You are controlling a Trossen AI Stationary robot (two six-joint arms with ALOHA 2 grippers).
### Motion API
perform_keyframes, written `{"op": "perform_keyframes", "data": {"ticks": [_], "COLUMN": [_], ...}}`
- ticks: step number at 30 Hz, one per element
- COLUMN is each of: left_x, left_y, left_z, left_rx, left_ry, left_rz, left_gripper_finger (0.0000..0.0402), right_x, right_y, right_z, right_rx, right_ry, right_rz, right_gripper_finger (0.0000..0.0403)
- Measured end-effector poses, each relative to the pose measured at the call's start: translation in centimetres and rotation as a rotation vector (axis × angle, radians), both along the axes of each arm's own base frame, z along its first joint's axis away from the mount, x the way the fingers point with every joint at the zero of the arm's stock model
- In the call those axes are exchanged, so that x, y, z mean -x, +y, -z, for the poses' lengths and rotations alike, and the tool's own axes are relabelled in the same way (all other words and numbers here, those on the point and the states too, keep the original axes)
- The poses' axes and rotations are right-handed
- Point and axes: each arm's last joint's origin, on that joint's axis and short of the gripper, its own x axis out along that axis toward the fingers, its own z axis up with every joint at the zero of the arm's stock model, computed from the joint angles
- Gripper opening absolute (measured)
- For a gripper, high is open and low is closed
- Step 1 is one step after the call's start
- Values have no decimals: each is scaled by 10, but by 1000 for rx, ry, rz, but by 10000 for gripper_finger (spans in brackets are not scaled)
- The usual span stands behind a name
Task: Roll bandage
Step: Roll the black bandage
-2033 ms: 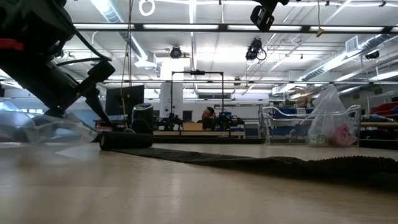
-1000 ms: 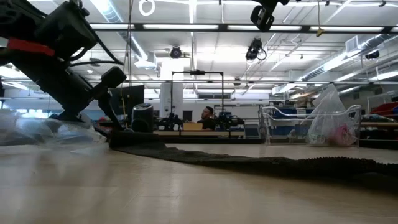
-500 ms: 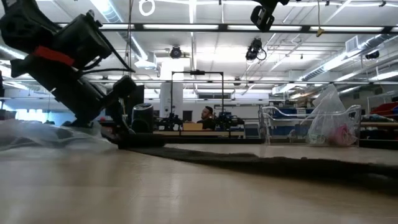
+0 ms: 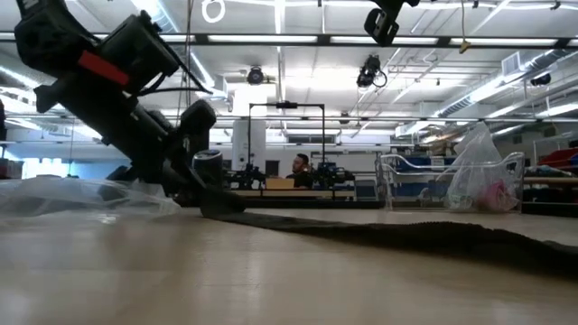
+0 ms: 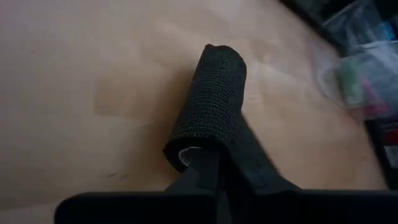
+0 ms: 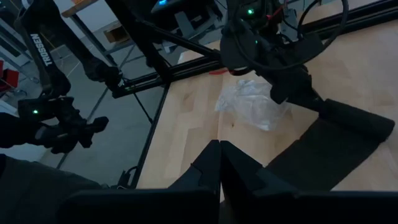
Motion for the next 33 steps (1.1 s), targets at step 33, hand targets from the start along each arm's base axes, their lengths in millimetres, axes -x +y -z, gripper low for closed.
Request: {"op": "perform_keyframes", "data": {"ticks": [33], "left_x": [3], "left_y": [40], "left_z": [-323], "left_rx": [-854], "left_ry": [207], "left_rz": [401], "left_gripper_finger": [13], "right_x": [41], "right_y": [30], "right_z": [-38], "right_rx": [118], "right_ry": [-214], "right_rz": [-91], "right_gripper_finger": [63]}}
